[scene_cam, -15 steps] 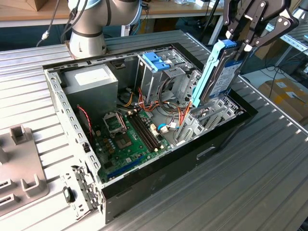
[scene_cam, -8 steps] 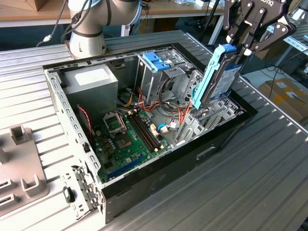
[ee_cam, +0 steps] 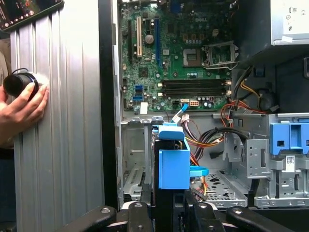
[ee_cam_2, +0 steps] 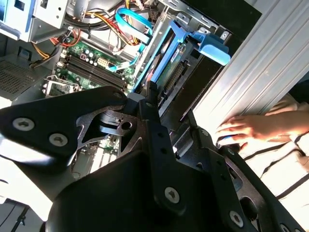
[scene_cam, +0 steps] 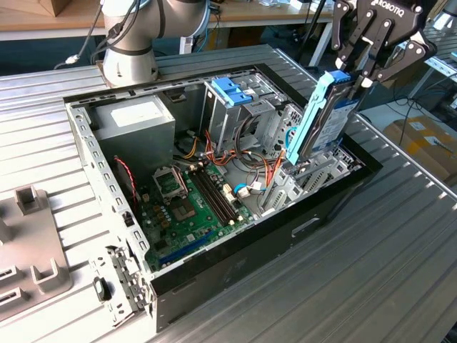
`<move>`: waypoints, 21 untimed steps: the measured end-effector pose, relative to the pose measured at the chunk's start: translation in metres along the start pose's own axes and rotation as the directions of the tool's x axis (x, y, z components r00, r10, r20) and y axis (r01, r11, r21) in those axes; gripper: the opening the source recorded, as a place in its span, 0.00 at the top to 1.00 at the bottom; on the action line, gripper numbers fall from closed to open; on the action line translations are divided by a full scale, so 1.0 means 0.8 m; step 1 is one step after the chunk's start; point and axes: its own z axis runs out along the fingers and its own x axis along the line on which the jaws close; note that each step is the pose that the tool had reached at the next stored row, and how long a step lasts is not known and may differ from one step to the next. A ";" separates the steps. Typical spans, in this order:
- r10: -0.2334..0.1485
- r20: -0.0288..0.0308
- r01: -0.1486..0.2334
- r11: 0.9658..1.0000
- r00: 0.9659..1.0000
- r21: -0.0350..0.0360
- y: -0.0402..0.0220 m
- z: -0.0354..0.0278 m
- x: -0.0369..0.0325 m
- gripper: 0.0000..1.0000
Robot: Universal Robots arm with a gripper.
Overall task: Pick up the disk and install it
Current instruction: 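Insert the disk into the insertion slot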
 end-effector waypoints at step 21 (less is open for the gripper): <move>0.000 0.000 0.000 1.000 1.000 0.000 0.0001 0.0165 0.0016 0.65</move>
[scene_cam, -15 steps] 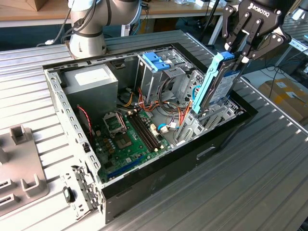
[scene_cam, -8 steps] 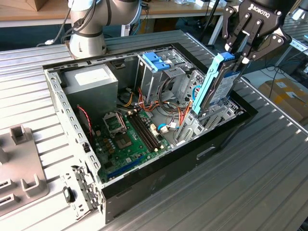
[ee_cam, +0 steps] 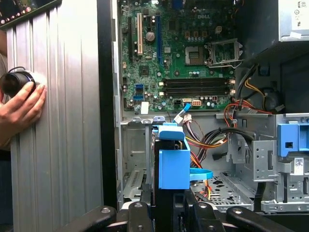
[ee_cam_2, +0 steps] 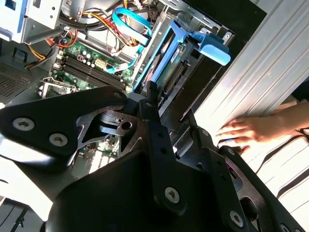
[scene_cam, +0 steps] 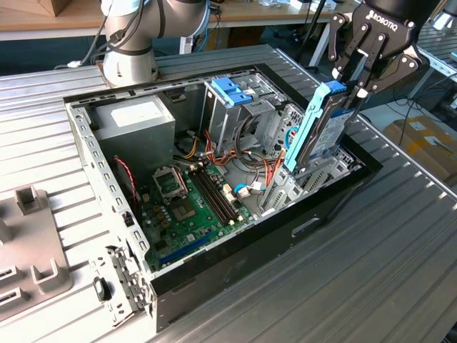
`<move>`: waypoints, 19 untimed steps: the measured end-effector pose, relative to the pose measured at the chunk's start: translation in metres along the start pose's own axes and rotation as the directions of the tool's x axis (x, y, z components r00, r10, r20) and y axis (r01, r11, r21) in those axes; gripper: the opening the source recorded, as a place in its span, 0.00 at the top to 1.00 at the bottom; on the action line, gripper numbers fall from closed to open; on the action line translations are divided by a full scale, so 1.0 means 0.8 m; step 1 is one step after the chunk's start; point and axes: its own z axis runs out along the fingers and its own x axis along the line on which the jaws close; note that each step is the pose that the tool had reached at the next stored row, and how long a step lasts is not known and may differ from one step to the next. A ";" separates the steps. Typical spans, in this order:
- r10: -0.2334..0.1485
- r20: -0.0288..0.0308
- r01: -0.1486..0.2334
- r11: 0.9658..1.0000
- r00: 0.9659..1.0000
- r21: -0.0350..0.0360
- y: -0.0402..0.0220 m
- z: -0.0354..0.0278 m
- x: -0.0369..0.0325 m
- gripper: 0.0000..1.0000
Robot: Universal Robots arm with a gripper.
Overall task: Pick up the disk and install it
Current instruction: 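Insert the disk into the insertion slot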
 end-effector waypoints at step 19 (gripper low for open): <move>0.000 0.000 0.000 1.000 1.000 0.000 0.0010 0.0070 -0.0002 0.65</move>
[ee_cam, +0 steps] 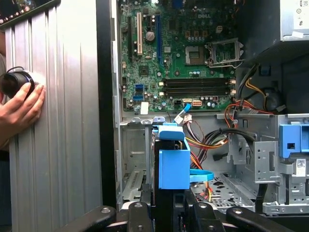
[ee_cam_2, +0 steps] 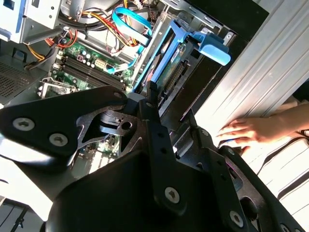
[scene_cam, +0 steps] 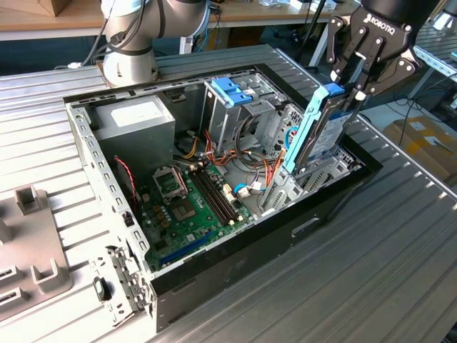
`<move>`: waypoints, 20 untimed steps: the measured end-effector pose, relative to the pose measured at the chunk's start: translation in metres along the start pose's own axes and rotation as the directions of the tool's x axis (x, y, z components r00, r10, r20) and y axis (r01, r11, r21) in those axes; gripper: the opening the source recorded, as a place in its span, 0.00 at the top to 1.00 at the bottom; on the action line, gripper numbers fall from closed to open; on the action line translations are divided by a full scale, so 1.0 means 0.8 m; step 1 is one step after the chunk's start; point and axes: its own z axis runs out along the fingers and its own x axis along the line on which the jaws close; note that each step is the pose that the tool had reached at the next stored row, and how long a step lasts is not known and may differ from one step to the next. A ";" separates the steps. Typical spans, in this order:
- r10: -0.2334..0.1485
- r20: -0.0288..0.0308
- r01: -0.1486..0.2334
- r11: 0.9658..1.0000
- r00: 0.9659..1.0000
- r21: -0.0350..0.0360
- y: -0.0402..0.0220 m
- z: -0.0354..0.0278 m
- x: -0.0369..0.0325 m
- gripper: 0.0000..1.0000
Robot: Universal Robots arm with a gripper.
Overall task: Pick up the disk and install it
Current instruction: 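Insert the disk into the insertion slot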
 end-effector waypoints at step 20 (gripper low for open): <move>0.000 0.000 0.000 1.000 1.000 -0.001 0.0007 0.0582 -0.0020 0.65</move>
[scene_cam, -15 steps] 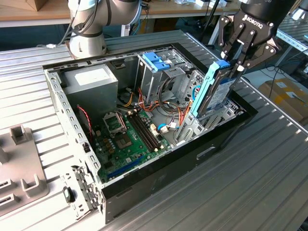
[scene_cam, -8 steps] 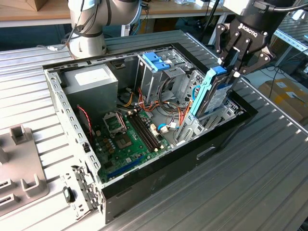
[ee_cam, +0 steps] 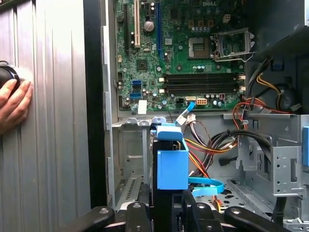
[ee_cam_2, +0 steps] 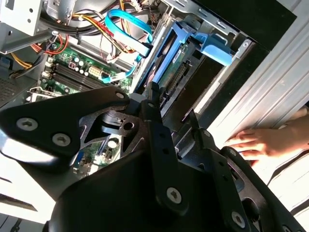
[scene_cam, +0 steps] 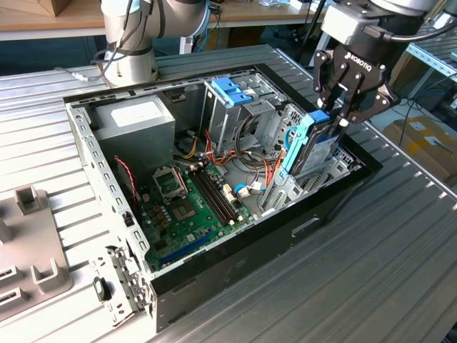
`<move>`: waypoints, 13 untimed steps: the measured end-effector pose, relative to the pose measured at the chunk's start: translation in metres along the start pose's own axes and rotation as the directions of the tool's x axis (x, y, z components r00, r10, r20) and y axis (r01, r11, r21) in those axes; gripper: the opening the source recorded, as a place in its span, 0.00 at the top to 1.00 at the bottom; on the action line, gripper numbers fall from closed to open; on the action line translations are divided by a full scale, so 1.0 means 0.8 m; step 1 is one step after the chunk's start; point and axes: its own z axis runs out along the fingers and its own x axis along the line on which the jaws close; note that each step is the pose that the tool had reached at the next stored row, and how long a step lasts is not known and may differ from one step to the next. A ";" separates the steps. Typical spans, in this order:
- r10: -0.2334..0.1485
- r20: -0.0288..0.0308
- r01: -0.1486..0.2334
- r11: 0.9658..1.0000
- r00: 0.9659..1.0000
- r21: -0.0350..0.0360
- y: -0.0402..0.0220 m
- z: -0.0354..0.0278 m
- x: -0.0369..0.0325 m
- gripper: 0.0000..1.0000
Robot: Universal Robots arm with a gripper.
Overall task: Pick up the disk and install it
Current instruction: 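Insert the disk into the insertion slot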
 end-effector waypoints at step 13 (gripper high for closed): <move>0.000 0.000 0.000 1.000 1.000 0.000 0.0004 0.0398 -0.0013 0.65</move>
